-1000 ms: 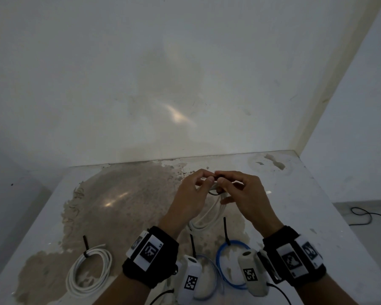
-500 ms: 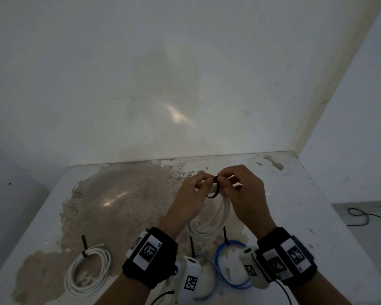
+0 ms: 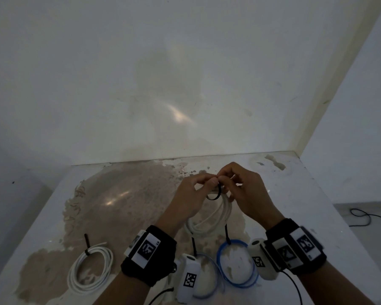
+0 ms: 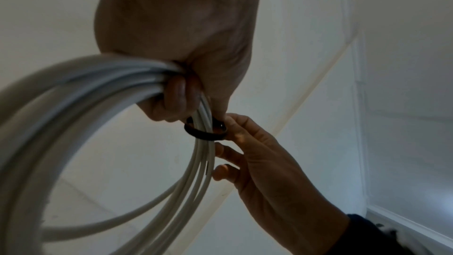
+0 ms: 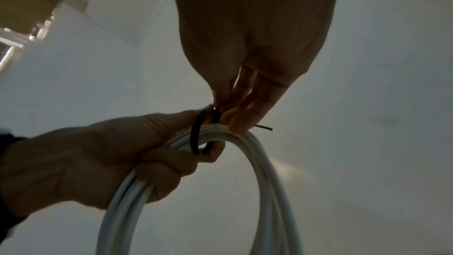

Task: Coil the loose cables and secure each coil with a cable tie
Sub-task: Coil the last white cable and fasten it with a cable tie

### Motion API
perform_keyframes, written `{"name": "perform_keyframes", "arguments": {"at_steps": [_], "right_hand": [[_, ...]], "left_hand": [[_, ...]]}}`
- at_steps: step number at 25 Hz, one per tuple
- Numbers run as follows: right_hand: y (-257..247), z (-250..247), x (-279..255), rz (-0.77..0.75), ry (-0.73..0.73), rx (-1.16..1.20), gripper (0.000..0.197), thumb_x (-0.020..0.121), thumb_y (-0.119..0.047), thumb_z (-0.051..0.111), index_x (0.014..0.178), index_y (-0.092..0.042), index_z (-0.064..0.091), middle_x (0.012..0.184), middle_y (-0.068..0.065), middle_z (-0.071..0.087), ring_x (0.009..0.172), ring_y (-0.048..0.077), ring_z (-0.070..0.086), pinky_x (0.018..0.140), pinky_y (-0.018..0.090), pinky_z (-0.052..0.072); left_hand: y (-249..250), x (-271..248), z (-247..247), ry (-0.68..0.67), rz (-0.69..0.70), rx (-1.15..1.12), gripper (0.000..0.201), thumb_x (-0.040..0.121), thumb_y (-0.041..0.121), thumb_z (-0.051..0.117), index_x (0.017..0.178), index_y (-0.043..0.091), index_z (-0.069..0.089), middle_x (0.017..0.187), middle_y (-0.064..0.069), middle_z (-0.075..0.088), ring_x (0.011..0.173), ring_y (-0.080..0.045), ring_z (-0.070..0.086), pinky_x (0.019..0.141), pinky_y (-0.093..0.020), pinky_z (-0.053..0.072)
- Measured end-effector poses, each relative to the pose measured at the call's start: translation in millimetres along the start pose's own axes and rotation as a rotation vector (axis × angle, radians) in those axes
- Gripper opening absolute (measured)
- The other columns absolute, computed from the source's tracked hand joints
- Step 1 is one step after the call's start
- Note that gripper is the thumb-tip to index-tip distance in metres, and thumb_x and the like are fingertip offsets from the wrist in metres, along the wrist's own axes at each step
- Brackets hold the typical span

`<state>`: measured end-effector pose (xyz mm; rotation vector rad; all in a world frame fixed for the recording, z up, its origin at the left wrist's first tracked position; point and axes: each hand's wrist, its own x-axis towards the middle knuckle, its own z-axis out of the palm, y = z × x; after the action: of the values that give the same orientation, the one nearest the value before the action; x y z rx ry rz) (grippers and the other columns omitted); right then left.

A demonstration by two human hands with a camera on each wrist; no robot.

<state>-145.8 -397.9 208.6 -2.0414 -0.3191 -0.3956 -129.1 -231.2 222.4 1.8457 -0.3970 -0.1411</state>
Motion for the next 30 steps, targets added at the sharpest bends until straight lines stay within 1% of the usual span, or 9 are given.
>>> {"name": "perform_keyframes", "arguments": {"at_steps": [2, 5, 9, 13, 17, 19, 22, 27, 30], "right_hand": [[-3.5, -1.0, 3.9, -0.008, -0.011, -0.01, 0.011, 0.095, -0.011, 0.062, 0.089, -0.02, 0.064, 0.087, -0.003, 0.058, 0.064, 0.014, 0.064, 0.047, 0.022, 0.053], [-16.9, -6.8, 10.2, -0.02, -0.008, 0.002, 0.009, 0.095, -0.009, 0.061, 0.089, -0.015, 0.062, 0.089, 0.0, 0.057, 0.06, 0.016, 0.064, 0.048, 0.015, 0.047], [-34.8, -31.4, 25.1, -0.002, 0.131, 0.067, 0.006, 0.096, -0.012, 0.06, 0.091, -0.014, 0.059, 0.095, -0.001, 0.06, 0.063, 0.015, 0.068, 0.038, 0.03, 0.048], [-39.9, -25.6, 26.4, 0.033, 0.244, 0.137, 0.003, 0.096, -0.013, 0.061, 0.096, -0.016, 0.062, 0.095, -0.001, 0.064, 0.06, 0.014, 0.065, 0.047, 0.014, 0.042], [-35.1, -23.2, 18.6, 0.092, 0.126, 0.115, 0.021, 0.092, -0.021, 0.066, 0.113, -0.022, 0.065, 0.087, -0.007, 0.066, 0.064, 0.007, 0.064, 0.058, 0.012, 0.046], [-30.9, -19.5, 12.8, 0.058, 0.056, 0.055, 0.013, 0.092, -0.018, 0.067, 0.103, -0.023, 0.07, 0.091, -0.009, 0.069, 0.072, 0.004, 0.064, 0.065, 0.013, 0.048], [-24.8, -12.7, 8.2, 0.036, 0.087, 0.036, 0.014, 0.092, -0.009, 0.065, 0.092, -0.021, 0.073, 0.092, -0.006, 0.07, 0.074, 0.006, 0.065, 0.066, 0.017, 0.052], [-18.1, -16.7, 13.4, 0.052, 0.191, 0.072, 0.011, 0.09, -0.01, 0.067, 0.092, -0.017, 0.076, 0.09, -0.007, 0.071, 0.065, 0.006, 0.066, 0.062, 0.015, 0.05], [-13.6, -11.8, 12.3, 0.085, 0.217, 0.079, 0.011, 0.091, -0.012, 0.068, 0.092, -0.018, 0.077, 0.088, -0.008, 0.073, 0.068, 0.008, 0.066, 0.064, 0.023, 0.053]], "left_hand": [[0.9, 0.0, -2.8, 0.015, -0.005, -0.006, 0.02, 0.098, 0.018, 0.054, 0.099, 0.007, 0.07, 0.082, 0.006, 0.064, 0.042, 0.011, 0.05, 0.045, -0.006, 0.035], [-1.4, -1.3, -3.9, 0.025, -0.033, -0.009, 0.02, 0.099, 0.018, 0.052, 0.09, 0.016, 0.069, 0.072, 0.011, 0.061, 0.041, 0.009, 0.049, 0.046, -0.01, 0.032], [5.1, -0.2, -8.6, 0.001, 0.023, -0.022, 0.02, 0.099, 0.016, 0.051, 0.093, 0.014, 0.07, 0.087, -0.001, 0.07, 0.049, 0.01, 0.055, 0.05, -0.006, 0.038], [12.5, 6.4, -6.1, -0.012, 0.016, -0.003, 0.02, 0.1, 0.014, 0.048, 0.097, 0.013, 0.068, 0.088, -0.005, 0.069, 0.043, 0.01, 0.052, 0.048, -0.01, 0.035], [11.4, 5.6, -0.5, 0.004, -0.016, 0.01, 0.017, 0.1, 0.017, 0.048, 0.096, 0.018, 0.065, 0.083, -0.003, 0.067, 0.039, 0.008, 0.048, 0.048, -0.017, 0.031], [11.4, 6.0, 1.3, 0.012, -0.004, -0.023, 0.017, 0.1, 0.019, 0.049, 0.089, 0.021, 0.062, 0.078, 0.001, 0.064, 0.037, 0.006, 0.046, 0.046, -0.016, 0.03], [11.9, 6.3, 3.6, 0.009, 0.017, -0.049, 0.021, 0.099, 0.017, 0.05, 0.08, 0.025, 0.058, 0.077, 0.001, 0.063, 0.037, 0.006, 0.046, 0.047, -0.018, 0.03], [4.2, 2.6, 12.3, 0.014, 0.082, -0.024, 0.022, 0.095, 0.013, 0.053, 0.076, 0.024, 0.057, 0.079, 0.011, 0.065, 0.061, 0.004, 0.056, 0.062, -0.024, 0.041], [-2.3, 6.2, 14.4, 0.018, 0.092, 0.063, 0.014, 0.094, 0.015, 0.053, 0.081, 0.018, 0.058, 0.08, 0.011, 0.064, 0.081, -0.004, 0.06, 0.074, -0.024, 0.045]]}}
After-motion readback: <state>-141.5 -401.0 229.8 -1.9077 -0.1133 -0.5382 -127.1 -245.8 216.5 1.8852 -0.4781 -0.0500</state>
